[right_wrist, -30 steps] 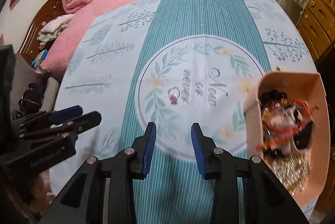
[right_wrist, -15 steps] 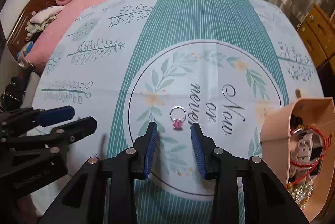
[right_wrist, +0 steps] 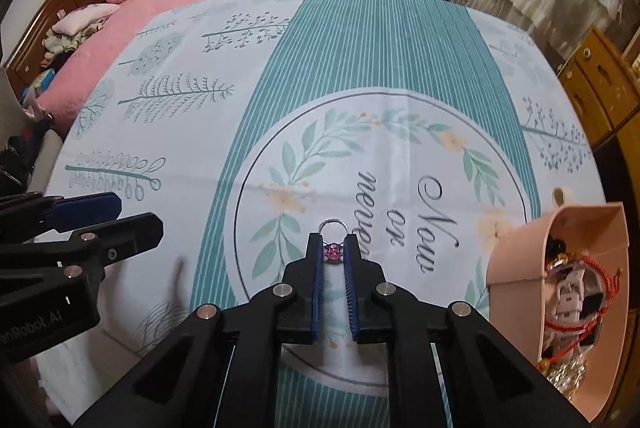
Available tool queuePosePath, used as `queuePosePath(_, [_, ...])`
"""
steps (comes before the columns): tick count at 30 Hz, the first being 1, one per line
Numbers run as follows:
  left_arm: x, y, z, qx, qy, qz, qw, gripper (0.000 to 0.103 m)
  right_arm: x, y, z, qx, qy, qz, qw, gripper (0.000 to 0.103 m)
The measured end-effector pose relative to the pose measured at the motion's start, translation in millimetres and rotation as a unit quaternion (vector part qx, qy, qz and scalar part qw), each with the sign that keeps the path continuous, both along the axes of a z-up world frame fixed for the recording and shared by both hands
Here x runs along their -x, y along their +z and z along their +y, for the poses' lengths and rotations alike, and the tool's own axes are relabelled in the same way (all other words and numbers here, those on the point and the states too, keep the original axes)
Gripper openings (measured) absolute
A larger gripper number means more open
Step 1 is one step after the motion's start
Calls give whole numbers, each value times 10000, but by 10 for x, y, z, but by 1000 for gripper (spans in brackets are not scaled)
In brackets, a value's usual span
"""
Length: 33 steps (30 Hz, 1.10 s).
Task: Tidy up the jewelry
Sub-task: 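Carry the ring into the peach box and open the right tool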
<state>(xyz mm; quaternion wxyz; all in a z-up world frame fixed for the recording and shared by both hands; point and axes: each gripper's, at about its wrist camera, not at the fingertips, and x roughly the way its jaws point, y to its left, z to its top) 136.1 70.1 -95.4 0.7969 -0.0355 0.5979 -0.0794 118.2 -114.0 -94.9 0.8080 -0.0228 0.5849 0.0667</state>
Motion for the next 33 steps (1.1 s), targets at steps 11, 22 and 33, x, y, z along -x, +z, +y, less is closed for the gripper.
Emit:
queuePosePath(11, [260,462,-484,-87,-333,-329,9989,43,528,724,-327,-507,31,-269,9983,10])
queuePosePath(22, [750,876,-1529,-92,-964,-696,9929,43,1292,1385,-1361,-535,-312,-567,9965,10])
queuePosePath(33, [998,966,-1981,-67,-967,-793,9921,43,1417,1286,-2245,-656,-825,-416,9936,10])
